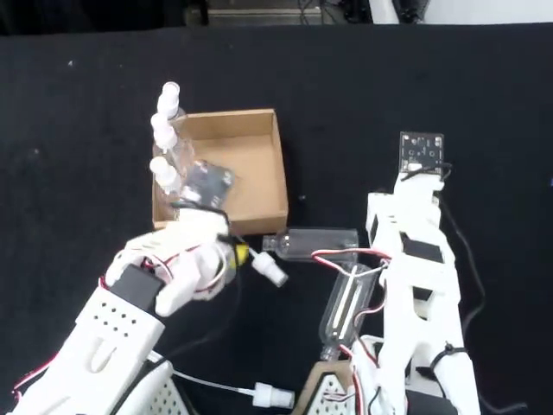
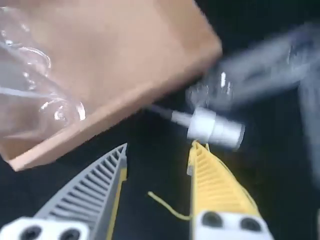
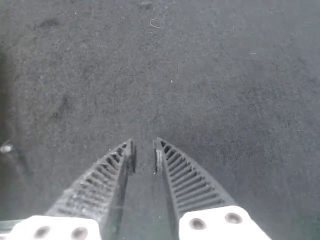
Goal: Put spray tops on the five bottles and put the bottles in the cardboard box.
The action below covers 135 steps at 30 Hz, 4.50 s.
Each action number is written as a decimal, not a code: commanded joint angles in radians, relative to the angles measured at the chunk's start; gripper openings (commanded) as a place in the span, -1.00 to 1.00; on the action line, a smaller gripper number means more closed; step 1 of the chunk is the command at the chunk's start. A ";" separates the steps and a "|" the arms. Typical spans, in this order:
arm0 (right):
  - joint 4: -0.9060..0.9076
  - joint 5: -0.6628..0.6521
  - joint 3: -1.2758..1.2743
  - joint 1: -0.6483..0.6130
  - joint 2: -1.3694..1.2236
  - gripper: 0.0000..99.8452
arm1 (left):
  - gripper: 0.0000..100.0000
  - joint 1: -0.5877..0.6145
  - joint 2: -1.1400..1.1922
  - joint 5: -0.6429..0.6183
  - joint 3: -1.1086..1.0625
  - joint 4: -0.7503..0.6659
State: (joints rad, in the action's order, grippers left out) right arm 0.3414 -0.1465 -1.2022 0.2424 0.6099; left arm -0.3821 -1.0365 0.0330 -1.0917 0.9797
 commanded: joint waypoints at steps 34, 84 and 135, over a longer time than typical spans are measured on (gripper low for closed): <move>1.191 -0.735 0.605 0.299 0.007 -0.61 | -0.41 -0.268 0.032 0.146 0.031 0.132; 0.993 -0.991 0.493 0.918 0.001 -0.65 | -0.53 -0.618 0.953 -0.279 0.441 -0.382; 1.002 -0.456 0.437 0.206 0.007 -0.65 | -0.75 0.297 0.282 0.396 0.466 0.672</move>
State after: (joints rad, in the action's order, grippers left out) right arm 1.3541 -0.6130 -0.7787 0.4710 0.6053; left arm -0.0936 -0.7219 0.4150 -0.6375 1.6425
